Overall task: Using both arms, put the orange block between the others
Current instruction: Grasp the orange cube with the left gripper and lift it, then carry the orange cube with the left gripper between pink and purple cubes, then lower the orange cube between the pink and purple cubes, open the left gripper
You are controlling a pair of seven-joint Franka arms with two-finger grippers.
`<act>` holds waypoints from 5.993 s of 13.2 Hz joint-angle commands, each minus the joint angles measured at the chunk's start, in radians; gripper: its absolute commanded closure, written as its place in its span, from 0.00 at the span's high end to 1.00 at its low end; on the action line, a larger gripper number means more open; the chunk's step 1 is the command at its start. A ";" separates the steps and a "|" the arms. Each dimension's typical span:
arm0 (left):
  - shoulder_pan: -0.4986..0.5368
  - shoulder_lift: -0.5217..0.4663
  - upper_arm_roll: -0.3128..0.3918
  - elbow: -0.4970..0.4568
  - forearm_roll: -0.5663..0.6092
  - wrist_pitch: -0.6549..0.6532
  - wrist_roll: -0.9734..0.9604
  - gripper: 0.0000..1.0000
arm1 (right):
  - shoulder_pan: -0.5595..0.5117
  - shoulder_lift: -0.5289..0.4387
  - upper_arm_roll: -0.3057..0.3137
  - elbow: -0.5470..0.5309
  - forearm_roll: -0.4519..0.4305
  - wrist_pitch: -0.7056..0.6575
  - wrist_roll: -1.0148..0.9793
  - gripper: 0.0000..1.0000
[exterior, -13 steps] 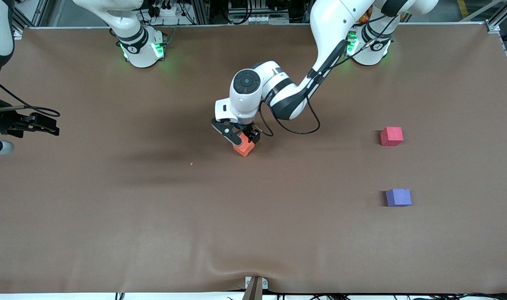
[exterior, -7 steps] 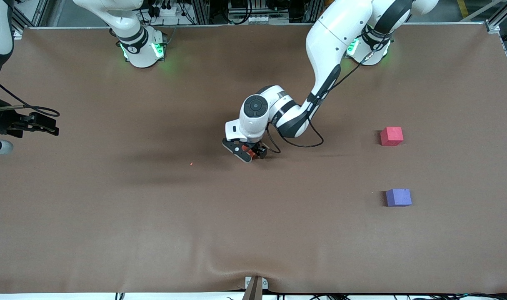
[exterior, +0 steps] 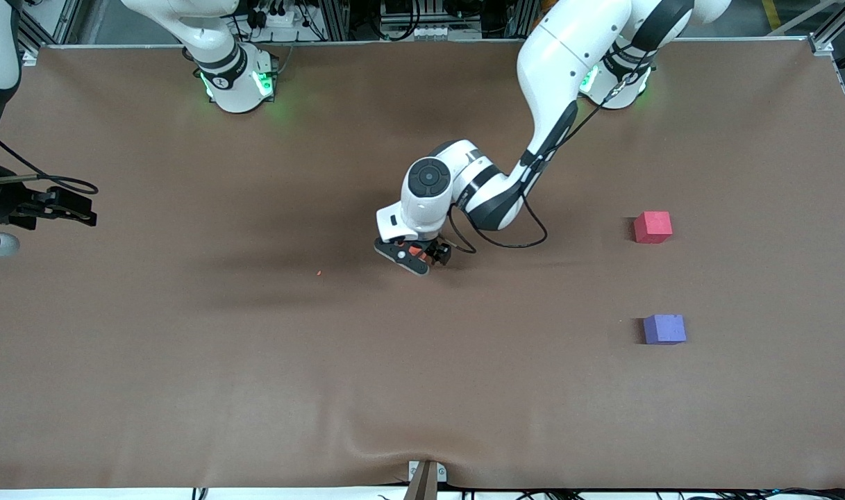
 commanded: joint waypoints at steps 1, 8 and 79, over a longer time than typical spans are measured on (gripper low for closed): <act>-0.013 -0.009 0.001 -0.009 -0.013 -0.019 -0.067 1.00 | -0.003 -0.002 0.001 0.013 -0.009 -0.014 0.000 1.00; -0.028 0.011 -0.002 -0.015 0.001 -0.017 -0.141 0.51 | -0.001 -0.002 0.001 0.016 -0.009 -0.014 0.000 1.00; 0.903 -0.287 -0.006 -0.433 0.004 -0.074 0.203 1.00 | -0.006 -0.002 0.000 0.018 -0.011 -0.014 0.000 1.00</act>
